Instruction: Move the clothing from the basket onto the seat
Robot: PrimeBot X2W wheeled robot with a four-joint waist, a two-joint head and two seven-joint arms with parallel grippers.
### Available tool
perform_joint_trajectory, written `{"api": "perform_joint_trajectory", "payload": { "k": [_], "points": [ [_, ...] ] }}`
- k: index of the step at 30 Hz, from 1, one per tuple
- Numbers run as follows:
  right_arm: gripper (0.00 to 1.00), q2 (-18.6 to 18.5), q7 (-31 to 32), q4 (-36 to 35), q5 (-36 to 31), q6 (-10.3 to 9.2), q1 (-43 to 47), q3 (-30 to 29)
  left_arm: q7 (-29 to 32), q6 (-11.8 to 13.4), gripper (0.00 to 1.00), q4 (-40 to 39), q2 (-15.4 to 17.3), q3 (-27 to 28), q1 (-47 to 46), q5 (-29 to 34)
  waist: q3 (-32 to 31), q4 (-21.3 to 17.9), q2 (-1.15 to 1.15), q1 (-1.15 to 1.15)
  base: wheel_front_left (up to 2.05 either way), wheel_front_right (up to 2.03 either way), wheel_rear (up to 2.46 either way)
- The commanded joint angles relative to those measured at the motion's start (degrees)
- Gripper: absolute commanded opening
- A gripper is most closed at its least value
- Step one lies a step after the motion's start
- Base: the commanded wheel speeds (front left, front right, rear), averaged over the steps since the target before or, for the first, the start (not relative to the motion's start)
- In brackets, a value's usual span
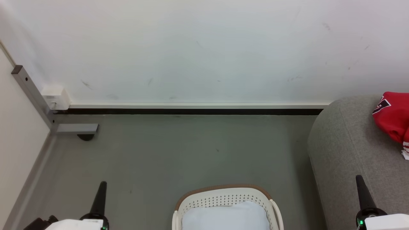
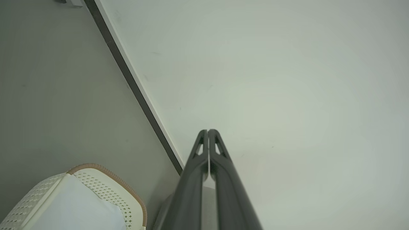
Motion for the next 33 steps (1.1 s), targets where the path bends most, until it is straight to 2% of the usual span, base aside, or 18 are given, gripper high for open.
{"api": "perform_joint_trajectory", "payload": {
  "k": [1, 33],
  "points": [
    [0.00, -0.08, 0.45, -0.64, 1.42, -0.07, -0.75, -0.47, 0.39, -0.46, 0.00, -0.50, 0.49, 0.30, -1.10, -1.60, 0.04, 0.07, 0.00, 0.00, 0.00, 0.00, 0.00],
    [0.00, 0.34, 4.37, -0.61, 13.59, -0.10, -1.64, -3.25, 4.19, -1.27, 0.00, -0.53, 0.58, 1.29, -2.22, -15.46, 0.65, 1.13, 0.00, 0.00, 0.00, 0.00, 0.00]
  ]
}}
